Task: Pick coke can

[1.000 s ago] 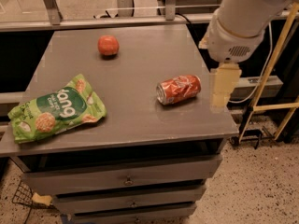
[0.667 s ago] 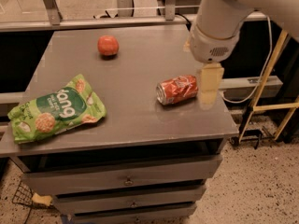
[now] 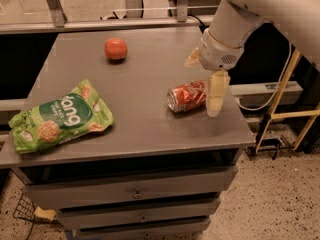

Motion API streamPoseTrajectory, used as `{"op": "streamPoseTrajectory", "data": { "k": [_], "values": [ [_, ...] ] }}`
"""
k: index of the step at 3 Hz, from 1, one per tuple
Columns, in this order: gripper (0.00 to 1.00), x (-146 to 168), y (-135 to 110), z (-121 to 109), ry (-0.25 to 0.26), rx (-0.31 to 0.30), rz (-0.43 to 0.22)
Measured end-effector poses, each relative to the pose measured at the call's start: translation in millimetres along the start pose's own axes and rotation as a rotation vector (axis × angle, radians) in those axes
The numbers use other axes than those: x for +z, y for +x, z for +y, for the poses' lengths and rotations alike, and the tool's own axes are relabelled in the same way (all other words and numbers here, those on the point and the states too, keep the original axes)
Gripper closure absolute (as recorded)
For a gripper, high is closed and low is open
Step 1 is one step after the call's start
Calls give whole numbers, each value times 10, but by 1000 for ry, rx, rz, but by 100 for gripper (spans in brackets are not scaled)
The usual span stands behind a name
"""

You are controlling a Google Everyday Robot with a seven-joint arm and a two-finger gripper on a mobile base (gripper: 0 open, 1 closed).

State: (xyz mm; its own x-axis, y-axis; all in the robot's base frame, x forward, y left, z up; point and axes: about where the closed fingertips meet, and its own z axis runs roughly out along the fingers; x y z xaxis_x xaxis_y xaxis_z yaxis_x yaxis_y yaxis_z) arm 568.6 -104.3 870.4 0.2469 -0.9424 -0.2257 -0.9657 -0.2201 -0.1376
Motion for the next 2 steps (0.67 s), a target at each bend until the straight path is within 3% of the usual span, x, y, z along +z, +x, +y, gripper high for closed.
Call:
{"op": "streamPoseTrajectory", "data": {
  "k": [1,2],
  "values": [
    [0,158,-6,-25,-44,-6,-53],
    [21,258,-16,-28,-71,-3,-89]
  ]
}}
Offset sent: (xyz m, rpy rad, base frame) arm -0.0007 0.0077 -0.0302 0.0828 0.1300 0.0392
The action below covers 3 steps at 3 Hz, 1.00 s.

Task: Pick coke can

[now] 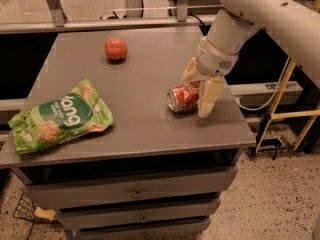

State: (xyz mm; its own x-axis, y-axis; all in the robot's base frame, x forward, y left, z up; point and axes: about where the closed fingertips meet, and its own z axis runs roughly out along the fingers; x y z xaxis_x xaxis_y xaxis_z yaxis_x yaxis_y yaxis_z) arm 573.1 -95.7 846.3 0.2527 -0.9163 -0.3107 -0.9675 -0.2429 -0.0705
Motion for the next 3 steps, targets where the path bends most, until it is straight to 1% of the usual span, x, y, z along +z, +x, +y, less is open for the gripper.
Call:
{"op": "streamPoseTrajectory", "data": {
  "k": [1,2,3],
  "values": [
    [44,18,0,-3,-7,2,-12],
    [75,-146,35,-17,39,18,-54],
    [98,-402,47,-20,128,43,-102]
  ]
}}
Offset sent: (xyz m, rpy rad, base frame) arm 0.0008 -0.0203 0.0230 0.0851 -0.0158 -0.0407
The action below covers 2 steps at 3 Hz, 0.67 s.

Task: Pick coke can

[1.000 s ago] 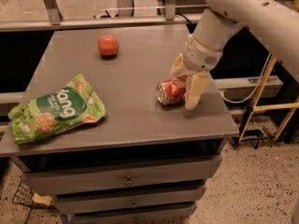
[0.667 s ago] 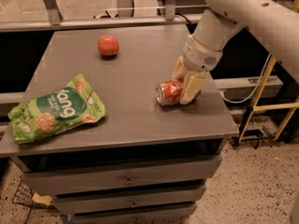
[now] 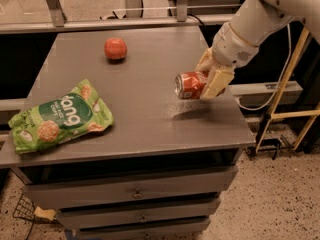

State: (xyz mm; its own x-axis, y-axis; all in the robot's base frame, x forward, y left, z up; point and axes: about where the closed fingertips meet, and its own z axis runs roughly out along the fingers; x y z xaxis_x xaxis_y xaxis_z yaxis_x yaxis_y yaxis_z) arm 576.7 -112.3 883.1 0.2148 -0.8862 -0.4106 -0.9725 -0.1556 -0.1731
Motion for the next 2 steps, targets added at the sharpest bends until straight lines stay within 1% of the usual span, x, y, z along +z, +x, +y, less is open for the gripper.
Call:
{"op": "streamPoseTrajectory", "data": {
  "k": [1,2],
  "values": [
    [100,-391,-54,-17,137,16,6],
    [100,-696,-160,-5,245,11,-22]
  ]
}}
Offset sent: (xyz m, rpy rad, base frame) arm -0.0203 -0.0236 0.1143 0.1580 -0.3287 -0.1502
